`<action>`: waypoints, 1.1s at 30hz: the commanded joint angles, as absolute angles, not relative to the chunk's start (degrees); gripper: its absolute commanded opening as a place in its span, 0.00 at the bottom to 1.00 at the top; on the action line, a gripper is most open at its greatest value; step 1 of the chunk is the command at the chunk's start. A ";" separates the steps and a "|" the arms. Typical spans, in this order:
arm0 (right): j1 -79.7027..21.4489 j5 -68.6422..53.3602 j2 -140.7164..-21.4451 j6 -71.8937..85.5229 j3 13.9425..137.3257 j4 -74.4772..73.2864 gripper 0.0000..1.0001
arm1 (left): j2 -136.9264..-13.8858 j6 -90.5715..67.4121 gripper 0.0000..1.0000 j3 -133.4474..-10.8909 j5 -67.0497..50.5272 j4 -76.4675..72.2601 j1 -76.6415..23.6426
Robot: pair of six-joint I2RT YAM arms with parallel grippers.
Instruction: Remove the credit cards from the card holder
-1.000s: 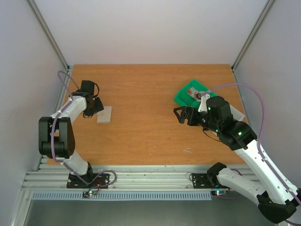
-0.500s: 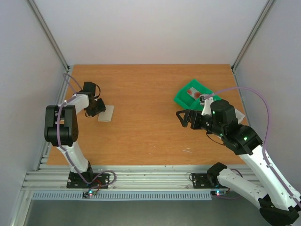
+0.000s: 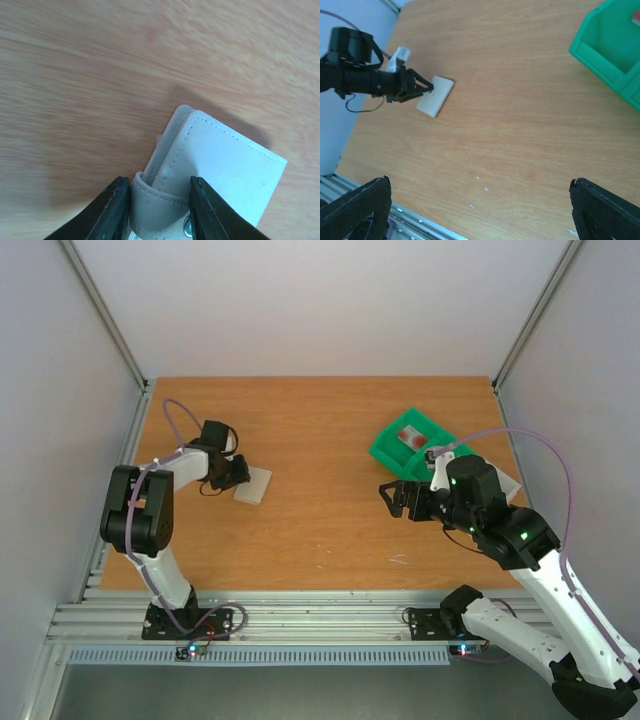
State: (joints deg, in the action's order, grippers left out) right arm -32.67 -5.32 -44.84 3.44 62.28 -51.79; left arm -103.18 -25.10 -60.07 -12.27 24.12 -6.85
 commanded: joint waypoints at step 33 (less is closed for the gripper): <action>-32.43 -23.22 -76.33 15.01 44.87 -13.56 0.35 | -89.92 -44.84 0.37 -37.21 -34.55 5.35 -20.92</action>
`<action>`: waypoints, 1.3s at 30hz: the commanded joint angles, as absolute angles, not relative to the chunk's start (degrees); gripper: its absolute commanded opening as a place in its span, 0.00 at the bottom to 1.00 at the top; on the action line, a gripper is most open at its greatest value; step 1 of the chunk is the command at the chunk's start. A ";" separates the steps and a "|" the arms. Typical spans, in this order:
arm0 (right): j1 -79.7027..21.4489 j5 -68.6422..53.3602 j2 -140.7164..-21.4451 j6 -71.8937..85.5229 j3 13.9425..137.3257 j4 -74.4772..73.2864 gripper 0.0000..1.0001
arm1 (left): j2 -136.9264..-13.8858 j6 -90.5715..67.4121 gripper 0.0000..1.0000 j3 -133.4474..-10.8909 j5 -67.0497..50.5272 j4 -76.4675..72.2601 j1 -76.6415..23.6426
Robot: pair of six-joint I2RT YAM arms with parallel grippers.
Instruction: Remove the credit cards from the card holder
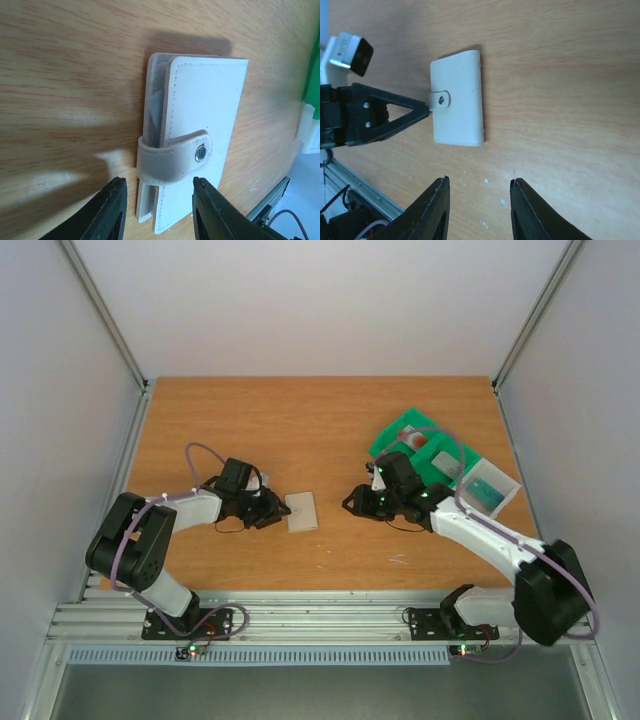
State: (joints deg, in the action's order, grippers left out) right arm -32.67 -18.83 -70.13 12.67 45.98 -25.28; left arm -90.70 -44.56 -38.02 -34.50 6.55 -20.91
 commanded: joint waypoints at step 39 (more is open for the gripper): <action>-32.56 -37.64 -109.41 16.84 49.46 11.51 0.13 | -94.32 -41.91 0.18 -36.63 -33.91 2.11 -21.79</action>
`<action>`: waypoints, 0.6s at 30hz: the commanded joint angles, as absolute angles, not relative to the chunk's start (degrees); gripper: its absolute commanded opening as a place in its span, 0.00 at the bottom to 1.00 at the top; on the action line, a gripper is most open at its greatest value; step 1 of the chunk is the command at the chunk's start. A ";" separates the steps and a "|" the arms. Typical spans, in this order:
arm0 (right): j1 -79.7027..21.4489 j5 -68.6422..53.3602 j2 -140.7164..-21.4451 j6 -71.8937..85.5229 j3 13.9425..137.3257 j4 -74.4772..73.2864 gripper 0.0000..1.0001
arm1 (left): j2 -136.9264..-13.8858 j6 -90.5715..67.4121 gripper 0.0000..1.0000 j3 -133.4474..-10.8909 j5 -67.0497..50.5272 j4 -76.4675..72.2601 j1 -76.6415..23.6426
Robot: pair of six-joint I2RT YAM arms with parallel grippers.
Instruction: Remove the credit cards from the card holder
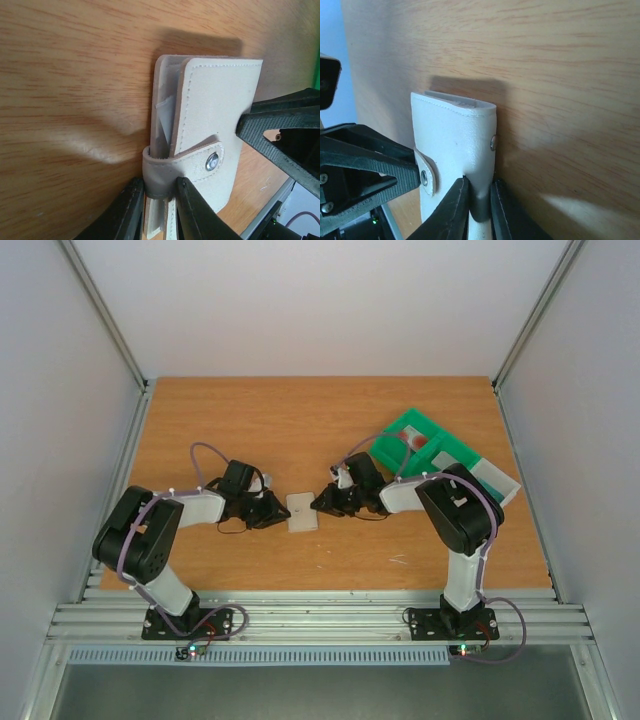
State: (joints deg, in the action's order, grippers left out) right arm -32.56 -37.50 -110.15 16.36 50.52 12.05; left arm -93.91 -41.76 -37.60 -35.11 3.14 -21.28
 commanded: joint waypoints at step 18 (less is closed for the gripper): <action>-32.66 -29.39 -91.17 14.71 50.39 -14.69 0.01 | -78.37 -39.50 0.50 -45.41 -27.83 19.23 -29.07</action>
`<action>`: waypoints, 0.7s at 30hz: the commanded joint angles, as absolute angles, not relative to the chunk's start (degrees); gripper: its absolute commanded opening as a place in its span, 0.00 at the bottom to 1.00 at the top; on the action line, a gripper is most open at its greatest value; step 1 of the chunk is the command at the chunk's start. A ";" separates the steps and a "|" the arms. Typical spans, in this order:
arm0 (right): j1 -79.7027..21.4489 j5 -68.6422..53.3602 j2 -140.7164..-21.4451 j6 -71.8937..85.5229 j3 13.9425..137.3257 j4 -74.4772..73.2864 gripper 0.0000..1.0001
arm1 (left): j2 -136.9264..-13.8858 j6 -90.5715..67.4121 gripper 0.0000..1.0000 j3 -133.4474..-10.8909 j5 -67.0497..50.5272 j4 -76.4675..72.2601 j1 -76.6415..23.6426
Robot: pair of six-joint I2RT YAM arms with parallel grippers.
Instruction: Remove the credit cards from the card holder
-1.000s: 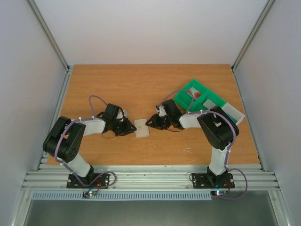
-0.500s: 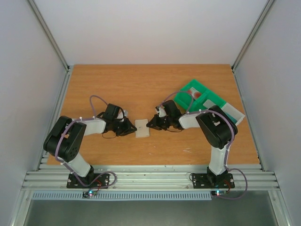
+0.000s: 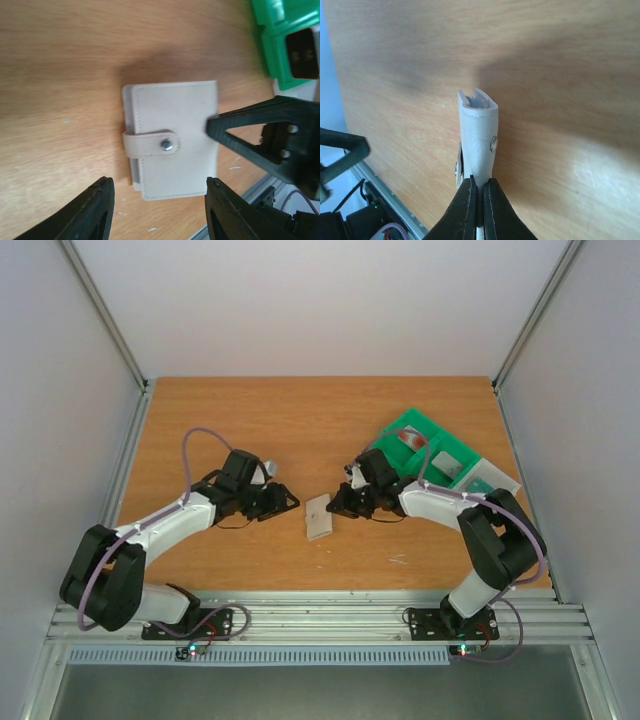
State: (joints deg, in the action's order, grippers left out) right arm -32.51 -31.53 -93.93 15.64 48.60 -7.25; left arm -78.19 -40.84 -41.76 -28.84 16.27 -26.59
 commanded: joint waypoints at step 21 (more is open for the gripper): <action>-35.24 -28.23 -82.88 17.45 49.66 -14.55 0.01 | -92.58 -37.35 0.45 -51.83 -28.80 18.29 -37.41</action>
State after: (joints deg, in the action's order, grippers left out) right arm -34.61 -28.25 -84.40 15.92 48.66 -16.12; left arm -91.18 -38.44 -50.85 -27.86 19.44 -36.80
